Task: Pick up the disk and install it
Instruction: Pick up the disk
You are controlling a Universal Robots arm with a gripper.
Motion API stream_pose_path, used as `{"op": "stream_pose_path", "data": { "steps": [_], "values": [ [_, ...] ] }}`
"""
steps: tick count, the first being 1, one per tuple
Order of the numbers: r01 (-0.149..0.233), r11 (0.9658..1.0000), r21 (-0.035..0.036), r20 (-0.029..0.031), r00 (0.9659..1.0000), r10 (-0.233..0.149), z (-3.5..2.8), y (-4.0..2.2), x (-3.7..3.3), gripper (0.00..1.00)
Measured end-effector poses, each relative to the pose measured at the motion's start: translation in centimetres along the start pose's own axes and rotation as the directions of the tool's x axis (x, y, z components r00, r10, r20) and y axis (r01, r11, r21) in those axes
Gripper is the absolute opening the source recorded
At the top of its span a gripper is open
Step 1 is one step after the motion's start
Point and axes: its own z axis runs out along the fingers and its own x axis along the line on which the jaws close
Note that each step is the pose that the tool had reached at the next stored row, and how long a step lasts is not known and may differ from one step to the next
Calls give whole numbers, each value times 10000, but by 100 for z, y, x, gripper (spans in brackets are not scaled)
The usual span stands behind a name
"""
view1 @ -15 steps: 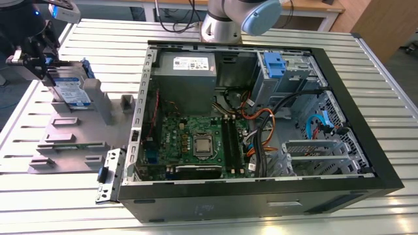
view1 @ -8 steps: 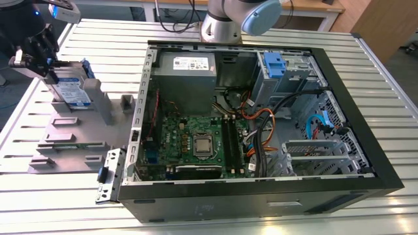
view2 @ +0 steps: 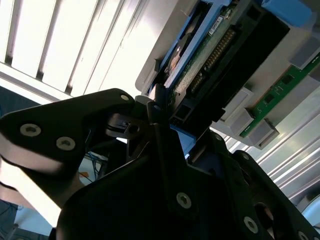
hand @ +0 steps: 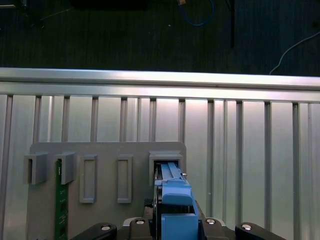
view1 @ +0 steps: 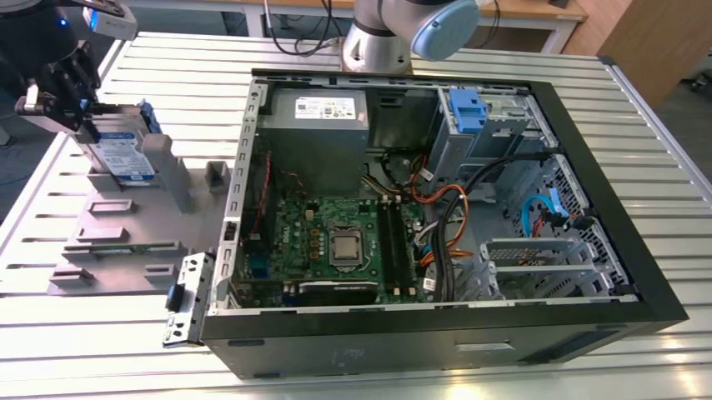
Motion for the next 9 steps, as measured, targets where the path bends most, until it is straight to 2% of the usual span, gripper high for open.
{"op": "stream_pose_path", "data": {
  "steps": [9],
  "values": [
    [0, 10000, -1, 0, 10000, 0, -23, 1, 0, 36]
  ]
}}
